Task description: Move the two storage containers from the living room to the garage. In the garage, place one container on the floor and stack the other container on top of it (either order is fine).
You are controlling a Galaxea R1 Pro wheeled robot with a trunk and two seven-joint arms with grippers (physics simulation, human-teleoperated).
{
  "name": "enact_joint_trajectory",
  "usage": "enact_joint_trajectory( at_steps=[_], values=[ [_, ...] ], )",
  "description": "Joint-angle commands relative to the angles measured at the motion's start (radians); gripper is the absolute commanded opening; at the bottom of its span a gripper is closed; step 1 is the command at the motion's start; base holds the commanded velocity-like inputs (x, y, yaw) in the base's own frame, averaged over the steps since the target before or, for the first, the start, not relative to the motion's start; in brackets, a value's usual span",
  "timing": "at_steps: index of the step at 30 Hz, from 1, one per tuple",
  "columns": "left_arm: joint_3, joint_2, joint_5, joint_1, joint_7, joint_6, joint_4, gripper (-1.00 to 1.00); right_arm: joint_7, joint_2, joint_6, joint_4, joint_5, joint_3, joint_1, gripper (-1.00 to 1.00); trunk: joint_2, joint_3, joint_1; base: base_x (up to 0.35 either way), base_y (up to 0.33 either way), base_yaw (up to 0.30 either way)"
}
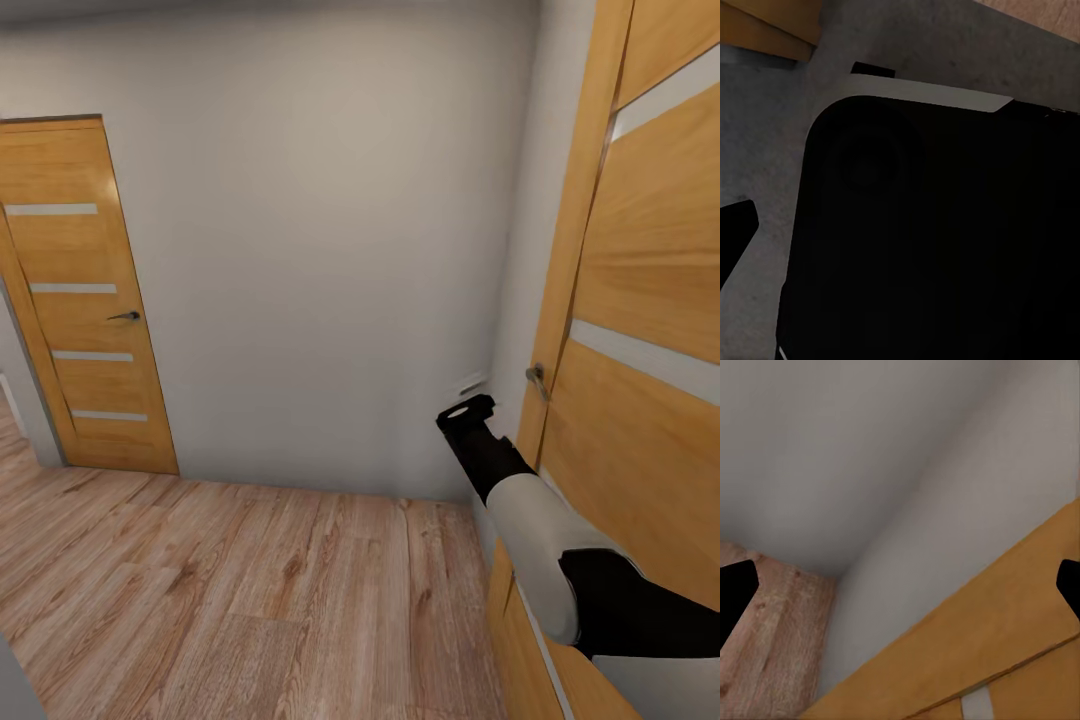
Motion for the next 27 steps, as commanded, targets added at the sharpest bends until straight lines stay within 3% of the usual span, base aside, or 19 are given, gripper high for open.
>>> enact_joint_trajectory(
  at_steps=[1, 5, 8, 11, 13, 17, 27],
  values=[
    [0.0, 0.0, 0.006, 0.0, 0.0, -0.002, 0.0, 1.0, 0.004, 0.001, 0.0, 0.01, 0.005, -0.004, -0.001, 1.0, -0.001, -0.001, 0.0, 0.0, 0.0, 0.0],
    [0.0, 0.0, 0.006, 0.0, 0.0, -0.002, 0.0, 1.0, 0.029, -0.003, -0.05, 0.126, -0.055, -0.007, -0.001, 1.0, -0.001, -0.001, 0.0, 0.0, 0.0, 0.0],
    [0.0, 0.0, 0.006, 0.0, 0.0, -0.002, 0.0, 1.0, 0.113, -0.015, -0.163, 0.269, -0.198, -0.003, 0.0, 1.0, -0.001, -0.001, 0.0, 0.0, 0.0, 0.0],
    [0.0, 0.0, 0.006, 0.0, 0.0, -0.002, 0.0, 1.0, 0.196, -0.018, -0.196, 0.34, -0.244, -0.003, 0.002, 1.0, -0.001, -0.001, 0.0, 0.0, 0.0, 0.0],
    [0.0, 0.0, 0.006, 0.0, 0.0, -0.002, 0.0, 1.0, 0.256, -0.018, -0.222, 0.411, -0.269, -0.003, 0.004, 1.0, -0.001, -0.001, 0.0, 0.0, 0.0, 0.0],
    [0.0, 0.001, 0.006, 0.0, 0.0, -0.002, 0.0, 1.0, 0.314, -0.029, -0.285, 0.503, -0.326, -0.003, 0.009, 1.0, -0.001, -0.001, 0.0, 0.0, 0.0, 0.0],
    [0.0, 0.001, 0.006, 0.0, 0.0, -0.002, 0.0, 1.0, 0.332, -0.037, -0.369, 0.527, -0.353, -0.003, 0.155, 1.0, -0.001, -0.001, 0.0, 0.0, 0.0, 0.0]
  ],
)
